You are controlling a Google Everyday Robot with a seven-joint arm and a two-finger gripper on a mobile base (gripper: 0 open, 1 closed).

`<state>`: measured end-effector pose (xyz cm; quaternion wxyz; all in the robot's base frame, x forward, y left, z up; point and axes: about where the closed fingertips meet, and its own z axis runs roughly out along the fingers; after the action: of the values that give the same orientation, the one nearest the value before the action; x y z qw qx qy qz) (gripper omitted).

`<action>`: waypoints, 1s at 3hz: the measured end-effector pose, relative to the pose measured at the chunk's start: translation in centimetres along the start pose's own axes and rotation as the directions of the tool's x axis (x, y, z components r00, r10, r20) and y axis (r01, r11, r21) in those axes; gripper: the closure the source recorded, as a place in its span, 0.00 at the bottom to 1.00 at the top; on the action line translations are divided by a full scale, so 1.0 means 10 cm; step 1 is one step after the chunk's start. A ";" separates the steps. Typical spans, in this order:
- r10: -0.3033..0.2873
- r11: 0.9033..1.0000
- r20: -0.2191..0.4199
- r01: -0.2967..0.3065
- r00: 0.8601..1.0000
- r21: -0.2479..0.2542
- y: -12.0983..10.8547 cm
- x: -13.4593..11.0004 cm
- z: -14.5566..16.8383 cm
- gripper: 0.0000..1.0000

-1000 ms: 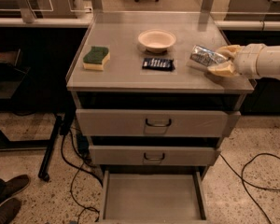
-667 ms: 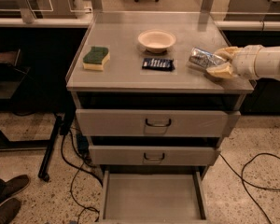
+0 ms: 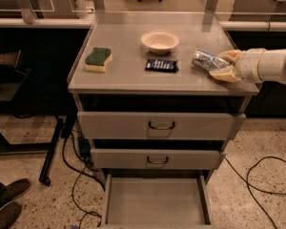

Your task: Pick redbull can from bottom drawer and place on counter

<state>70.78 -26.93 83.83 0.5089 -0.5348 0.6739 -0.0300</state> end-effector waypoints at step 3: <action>0.000 1.000 0.000 0.000 1.000 0.000 0.00 0.00 0.00 0.27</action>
Offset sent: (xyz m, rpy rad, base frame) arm 0.0000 0.0000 0.0000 0.0000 0.0000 0.0000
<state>70.79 -26.92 83.82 0.5089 -0.5348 0.6739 -0.0299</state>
